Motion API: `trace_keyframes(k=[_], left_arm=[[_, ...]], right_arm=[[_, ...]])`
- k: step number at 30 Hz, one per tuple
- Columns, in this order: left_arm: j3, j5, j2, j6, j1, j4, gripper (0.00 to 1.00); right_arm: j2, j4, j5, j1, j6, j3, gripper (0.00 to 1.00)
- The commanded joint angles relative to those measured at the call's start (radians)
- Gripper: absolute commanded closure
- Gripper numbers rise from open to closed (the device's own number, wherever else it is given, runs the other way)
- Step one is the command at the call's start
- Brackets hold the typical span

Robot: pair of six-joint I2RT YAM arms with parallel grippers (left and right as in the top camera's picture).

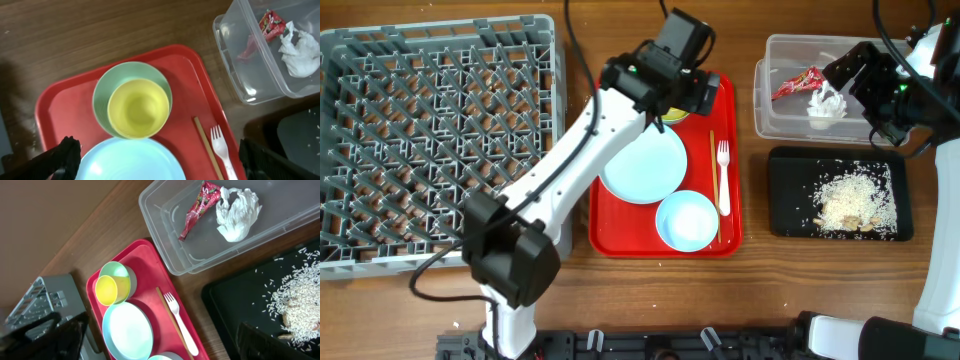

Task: Sort waste into correct bins and load items into the dishwasher rack
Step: 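Reach the left gripper across to the yellow cup on the red tray, then lower the left gripper onto the yellow cup rim to grasp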

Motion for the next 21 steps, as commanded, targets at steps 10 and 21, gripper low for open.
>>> trace_keyframes(k=[10, 21], left_arm=[[0.029, -0.028, 0.198, 0.017, -0.048, 0.100, 0.36], [0.019, -0.035, 0.247, 0.018, -0.046, 0.124, 0.37]], right_arm=[[0.005, 0.000, 0.013, 0.002, -0.013, -0.001, 0.00], [0.005, 0.000, 0.013, 0.002, -0.013, -0.001, 0.00]])
